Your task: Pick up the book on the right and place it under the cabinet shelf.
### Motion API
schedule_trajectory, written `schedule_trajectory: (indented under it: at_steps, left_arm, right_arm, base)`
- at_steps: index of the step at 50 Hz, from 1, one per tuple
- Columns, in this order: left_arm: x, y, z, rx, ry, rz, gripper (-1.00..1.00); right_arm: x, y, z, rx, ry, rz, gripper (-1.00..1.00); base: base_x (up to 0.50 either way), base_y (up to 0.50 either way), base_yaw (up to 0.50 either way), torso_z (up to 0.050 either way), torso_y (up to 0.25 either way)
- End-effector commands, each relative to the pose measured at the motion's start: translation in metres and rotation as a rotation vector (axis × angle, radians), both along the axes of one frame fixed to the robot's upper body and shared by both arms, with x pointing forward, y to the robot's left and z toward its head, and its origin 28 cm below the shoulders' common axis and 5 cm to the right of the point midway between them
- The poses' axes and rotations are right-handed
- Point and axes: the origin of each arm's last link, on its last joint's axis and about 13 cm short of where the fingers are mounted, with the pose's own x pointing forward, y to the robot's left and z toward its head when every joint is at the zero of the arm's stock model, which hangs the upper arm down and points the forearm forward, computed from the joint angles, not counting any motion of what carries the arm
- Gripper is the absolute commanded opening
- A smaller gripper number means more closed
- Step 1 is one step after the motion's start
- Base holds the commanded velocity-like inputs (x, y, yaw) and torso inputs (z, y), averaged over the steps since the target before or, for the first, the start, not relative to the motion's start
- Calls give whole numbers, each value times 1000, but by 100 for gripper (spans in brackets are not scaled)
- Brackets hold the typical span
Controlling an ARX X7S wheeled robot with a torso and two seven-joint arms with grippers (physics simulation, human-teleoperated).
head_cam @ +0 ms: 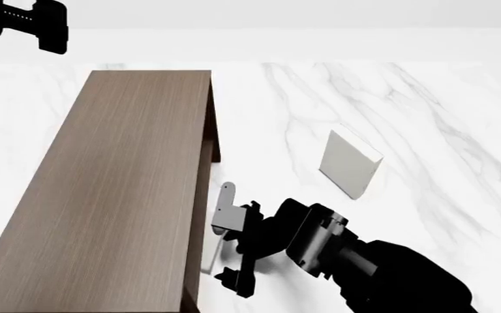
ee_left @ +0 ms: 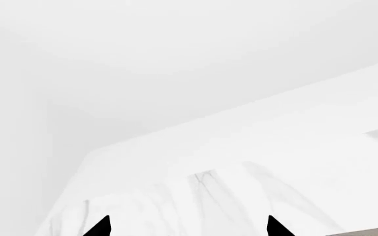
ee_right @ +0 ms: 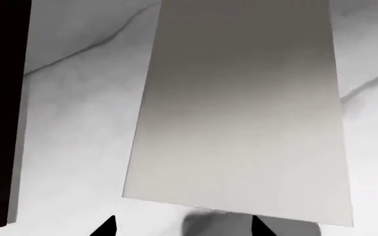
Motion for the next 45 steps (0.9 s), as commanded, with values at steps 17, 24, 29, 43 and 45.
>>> schedule_trajectory:
  at_steps: [17, 24, 29, 43, 45]
  left_arm:
    - [-1, 1, 0, 5, 0, 5, 100]
    - [-1, 1, -1, 2, 1, 4, 100]
    - [-1, 2, -1, 0, 0, 4, 100]
    - [0, -1, 0, -6, -6, -7, 100]
    - [0, -1, 1, -7, -8, -9, 100]
  right_arm:
    - [-5, 15, -1, 71, 19, 35, 100]
    - [-3, 10, -2, 60, 17, 17, 100]
    - [-1, 7, -1, 54, 12, 7, 100]
    - [-3, -6, 6, 33, -4, -19, 100]
    - [-6, -8, 8, 31, -7, -17, 100]
  base:
    - [0, 0, 0, 0, 0]
    - [0, 0, 0, 0, 0]
    - [0, 0, 0, 0, 0]
    - [0, 0, 0, 0, 0]
    - [0, 0, 0, 0, 0]
